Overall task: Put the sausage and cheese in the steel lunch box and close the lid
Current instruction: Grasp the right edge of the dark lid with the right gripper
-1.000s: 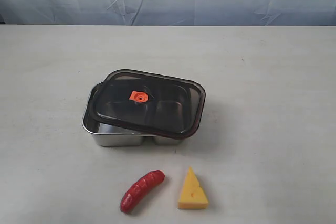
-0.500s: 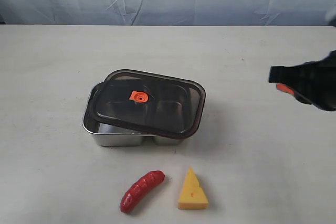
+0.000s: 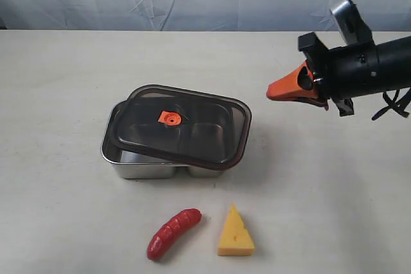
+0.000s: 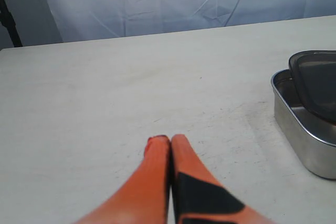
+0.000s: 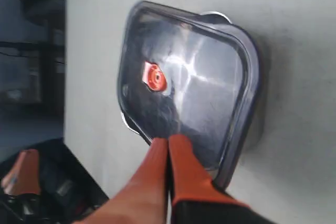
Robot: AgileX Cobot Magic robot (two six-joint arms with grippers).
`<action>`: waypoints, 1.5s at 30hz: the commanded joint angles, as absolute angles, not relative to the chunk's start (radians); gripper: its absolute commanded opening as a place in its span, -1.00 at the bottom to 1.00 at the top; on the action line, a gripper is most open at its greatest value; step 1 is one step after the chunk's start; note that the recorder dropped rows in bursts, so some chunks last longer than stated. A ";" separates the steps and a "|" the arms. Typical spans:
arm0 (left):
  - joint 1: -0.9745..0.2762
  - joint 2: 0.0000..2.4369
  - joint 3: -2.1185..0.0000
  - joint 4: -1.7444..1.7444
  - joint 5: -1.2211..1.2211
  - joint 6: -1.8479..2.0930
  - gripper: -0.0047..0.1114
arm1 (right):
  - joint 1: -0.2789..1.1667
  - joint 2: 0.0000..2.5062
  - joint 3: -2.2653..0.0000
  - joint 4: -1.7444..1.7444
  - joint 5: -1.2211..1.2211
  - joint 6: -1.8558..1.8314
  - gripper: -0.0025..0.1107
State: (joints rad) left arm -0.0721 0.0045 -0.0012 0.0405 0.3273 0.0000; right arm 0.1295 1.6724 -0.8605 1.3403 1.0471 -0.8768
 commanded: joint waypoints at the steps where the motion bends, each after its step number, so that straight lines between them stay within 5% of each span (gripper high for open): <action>1: -0.079 0.000 0.000 0.043 0.314 0.000 -0.92 | 0.046 1.785 -0.842 1.406 1.111 -1.001 -0.97; 19: -0.079 0.000 0.000 0.043 0.314 0.000 -0.92 | 0.169 1.936 -0.811 1.493 1.022 -1.156 -0.97; 22: -0.079 0.000 0.000 0.043 0.314 0.000 -0.92 | 0.193 1.936 -0.811 1.493 0.989 -1.156 -0.76; 27: -0.079 0.000 0.000 0.043 0.314 0.000 -0.92 | 0.195 1.936 -0.811 1.493 0.975 -1.148 -0.04; 29: -0.079 0.000 0.000 0.043 0.314 0.000 -0.92 | 0.199 1.936 -0.811 1.494 0.972 -1.134 0.08; 45: -0.079 0.000 0.000 0.043 0.314 0.000 -0.92 | 0.270 1.947 -0.811 1.591 0.934 -1.122 -0.03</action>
